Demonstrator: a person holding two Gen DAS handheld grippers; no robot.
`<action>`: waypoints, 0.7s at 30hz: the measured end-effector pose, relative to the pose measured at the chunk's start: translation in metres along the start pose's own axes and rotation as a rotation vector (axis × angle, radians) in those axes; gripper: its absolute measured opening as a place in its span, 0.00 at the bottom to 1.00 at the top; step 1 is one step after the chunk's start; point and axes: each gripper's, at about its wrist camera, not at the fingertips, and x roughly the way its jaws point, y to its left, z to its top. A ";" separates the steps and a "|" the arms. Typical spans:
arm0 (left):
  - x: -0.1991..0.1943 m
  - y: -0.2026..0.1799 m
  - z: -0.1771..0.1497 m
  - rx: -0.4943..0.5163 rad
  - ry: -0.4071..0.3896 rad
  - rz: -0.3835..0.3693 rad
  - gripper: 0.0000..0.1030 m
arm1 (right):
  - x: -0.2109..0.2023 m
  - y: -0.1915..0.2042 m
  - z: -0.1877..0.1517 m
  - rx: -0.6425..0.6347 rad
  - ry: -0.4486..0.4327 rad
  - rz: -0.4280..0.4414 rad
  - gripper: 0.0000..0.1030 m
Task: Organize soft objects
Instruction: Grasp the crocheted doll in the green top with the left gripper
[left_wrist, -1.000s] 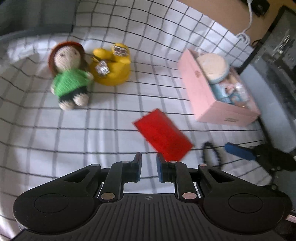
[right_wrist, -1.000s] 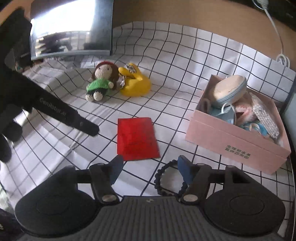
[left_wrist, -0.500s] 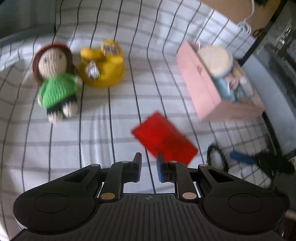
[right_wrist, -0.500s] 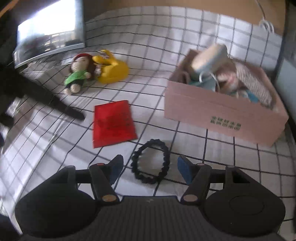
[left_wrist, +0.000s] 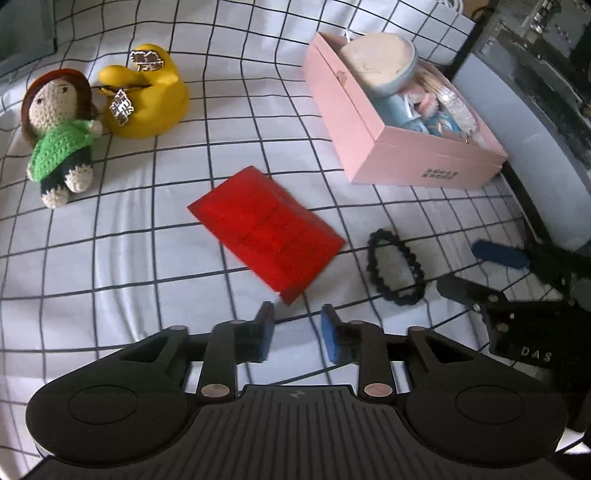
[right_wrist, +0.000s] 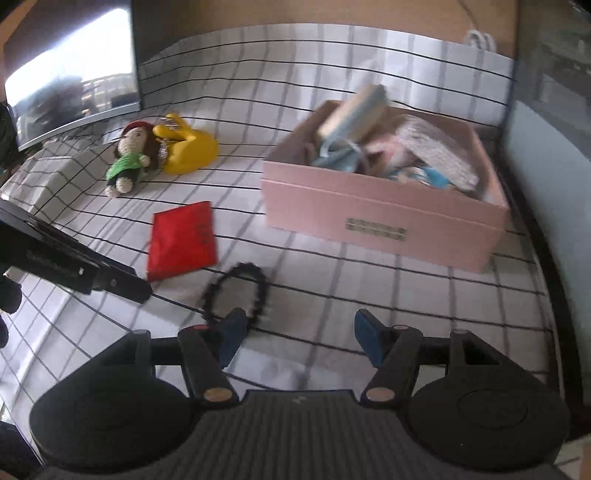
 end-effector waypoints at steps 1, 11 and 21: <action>0.000 -0.002 0.001 -0.005 -0.001 -0.003 0.32 | -0.002 -0.003 -0.002 0.006 0.000 -0.004 0.63; -0.044 0.046 0.032 -0.233 -0.290 0.091 0.32 | -0.006 0.006 -0.006 -0.022 -0.025 -0.017 0.63; -0.020 0.169 0.095 -0.426 -0.269 0.280 0.56 | -0.004 0.048 0.035 -0.061 -0.055 0.028 0.63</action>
